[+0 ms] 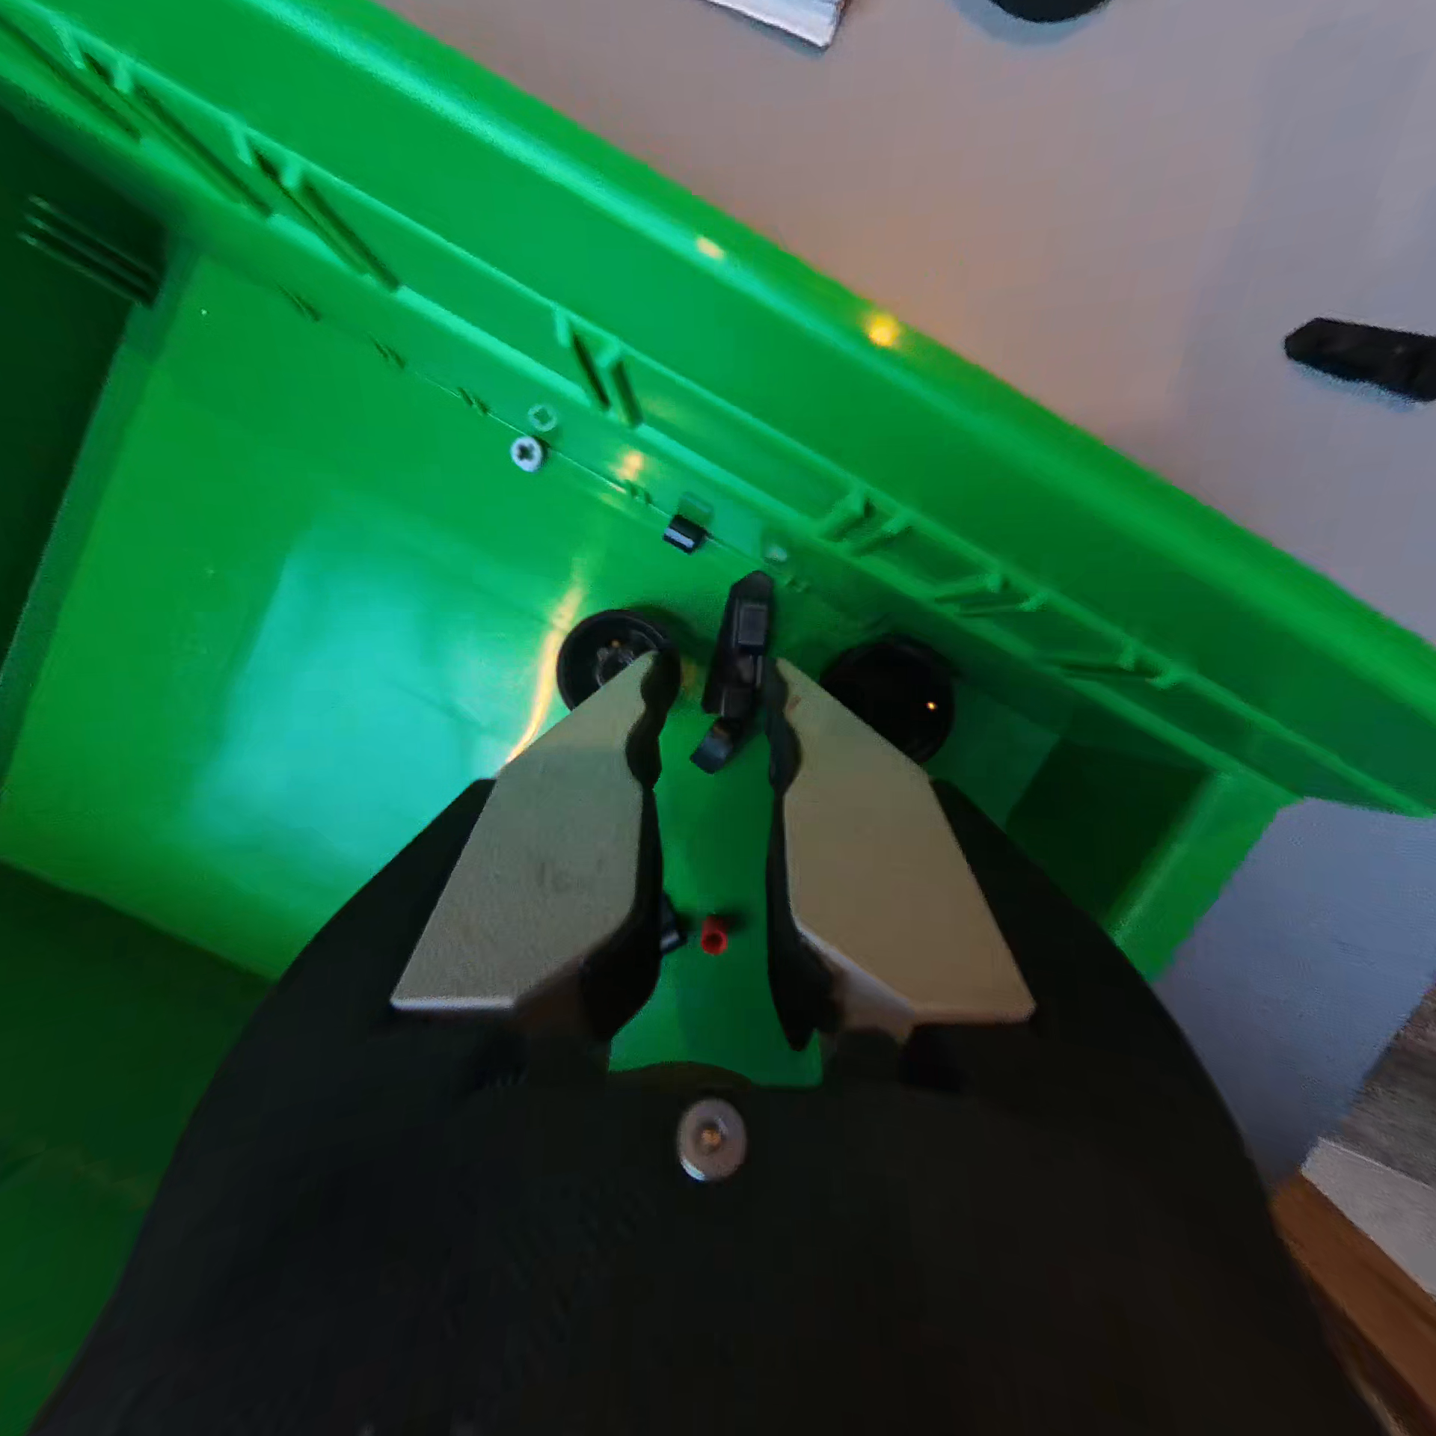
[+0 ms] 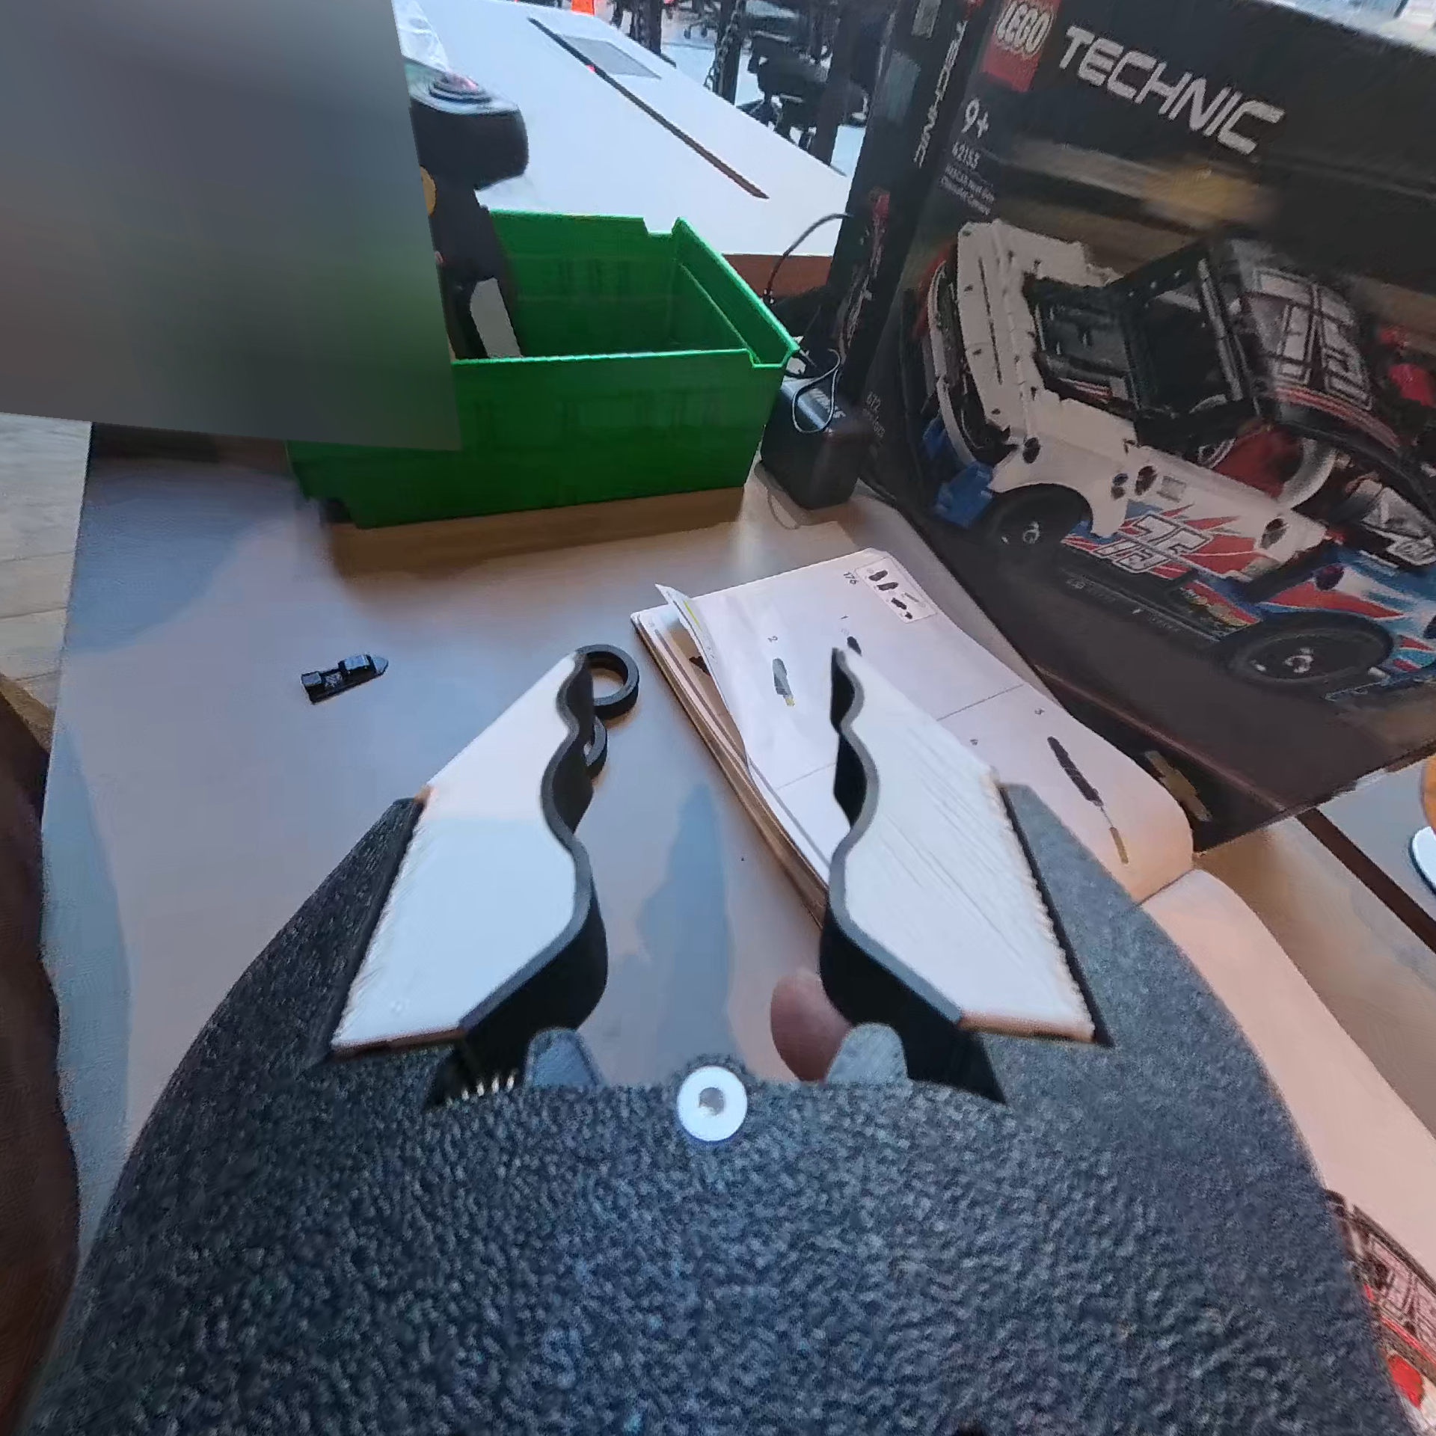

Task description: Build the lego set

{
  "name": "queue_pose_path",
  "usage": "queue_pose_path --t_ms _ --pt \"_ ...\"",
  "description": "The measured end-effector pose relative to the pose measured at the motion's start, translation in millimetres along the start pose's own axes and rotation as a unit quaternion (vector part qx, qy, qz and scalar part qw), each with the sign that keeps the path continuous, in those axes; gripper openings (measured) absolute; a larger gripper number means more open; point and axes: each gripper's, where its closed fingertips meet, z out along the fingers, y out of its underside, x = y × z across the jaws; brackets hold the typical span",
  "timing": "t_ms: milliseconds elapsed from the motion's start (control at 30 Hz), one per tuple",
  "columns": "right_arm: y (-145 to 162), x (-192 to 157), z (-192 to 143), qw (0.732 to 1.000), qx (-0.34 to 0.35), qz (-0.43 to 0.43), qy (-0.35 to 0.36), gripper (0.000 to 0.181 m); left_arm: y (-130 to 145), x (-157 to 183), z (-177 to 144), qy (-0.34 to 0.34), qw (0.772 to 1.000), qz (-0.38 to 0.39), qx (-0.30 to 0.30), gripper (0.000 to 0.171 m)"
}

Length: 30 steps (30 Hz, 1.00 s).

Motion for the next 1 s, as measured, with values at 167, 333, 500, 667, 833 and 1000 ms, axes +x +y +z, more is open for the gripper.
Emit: queue_pose_path --t_ms 167,333,500,667,833,1000 --pt "2.7 2.6 -5.5 1.0 -0.006 -0.006 0.015 0.059 -3.1 -1.3 1.7 -0.014 1.0 0.014 -0.005 0.022" --pt "3.4 5.8 -11.5 1.0 -0.004 0.003 0.015 0.058 5.1 -60.8 -21.2 -0.184 0.982 -0.044 -0.012 0.031" --pt "1.4 5.4 -17.3 1.0 0.005 0.011 0.015 0.057 -9.0 -16.5 -18.3 -0.074 0.996 -0.015 0.037 0.024" --pt "0.2 7.2 -22.5 0.999 0.016 0.032 0.011 0.056 8.1 1.1 6.4 -0.024 0.999 -0.007 -0.047 0.024" --pt "1.0 9.8 -33.4 0.999 0.022 0.033 0.024 0.054 1.5 1.7 9.2 -0.022 0.999 -0.007 -0.042 0.01" --pt "26.6 12.6 -30.4 0.997 -0.048 0.026 0.049 0.054 -3.8 -17.7 -6.0 -0.088 0.994 -0.068 -0.018 0.0"
